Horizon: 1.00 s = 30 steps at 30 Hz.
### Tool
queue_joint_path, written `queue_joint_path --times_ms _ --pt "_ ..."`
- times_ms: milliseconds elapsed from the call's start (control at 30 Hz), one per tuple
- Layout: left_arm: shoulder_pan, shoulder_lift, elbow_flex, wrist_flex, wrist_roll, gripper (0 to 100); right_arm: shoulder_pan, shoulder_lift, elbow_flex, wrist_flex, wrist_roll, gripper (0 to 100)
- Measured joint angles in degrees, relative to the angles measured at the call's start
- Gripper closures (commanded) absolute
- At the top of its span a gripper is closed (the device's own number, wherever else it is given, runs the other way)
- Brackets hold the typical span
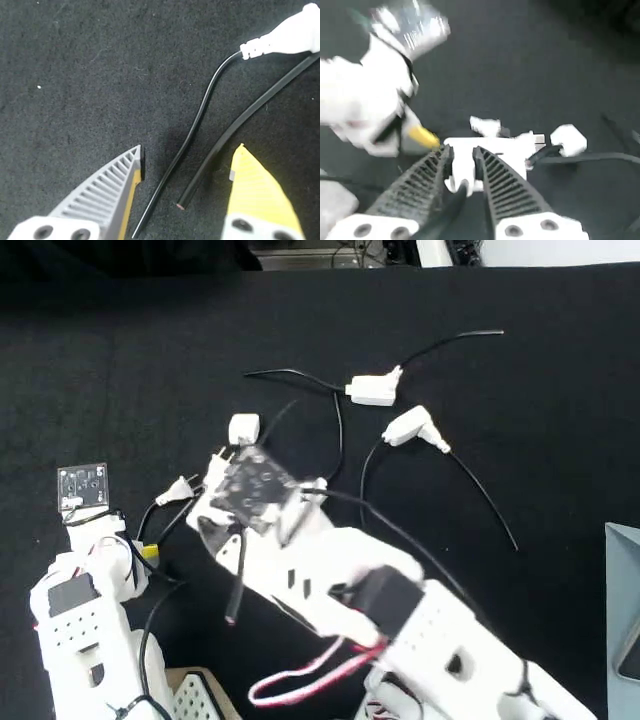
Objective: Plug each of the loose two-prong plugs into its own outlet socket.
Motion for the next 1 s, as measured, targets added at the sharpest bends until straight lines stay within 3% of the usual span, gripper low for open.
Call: queue_joint_path --times_ms 133,600,800,1000 --pt "0.0 0.0 0.4 0.0 0.0 71 2.5 -2.9 -3.3 3.3 -0.4 98.6" --pt "0.0 0.0 0.4 -0.2 0.0 71 25.1 -6.6 -3.8 2.5 2.5 98.4" --pt "0.0 0.0 0.4 -0.2 0.0 71 34.0 1.2 4.1 -10.1 2.5 98.3" --pt "0.0 0.0 0.4 -0.2 0.0 71 37.0 14.9 8.5 -28.2 2.5 98.2"
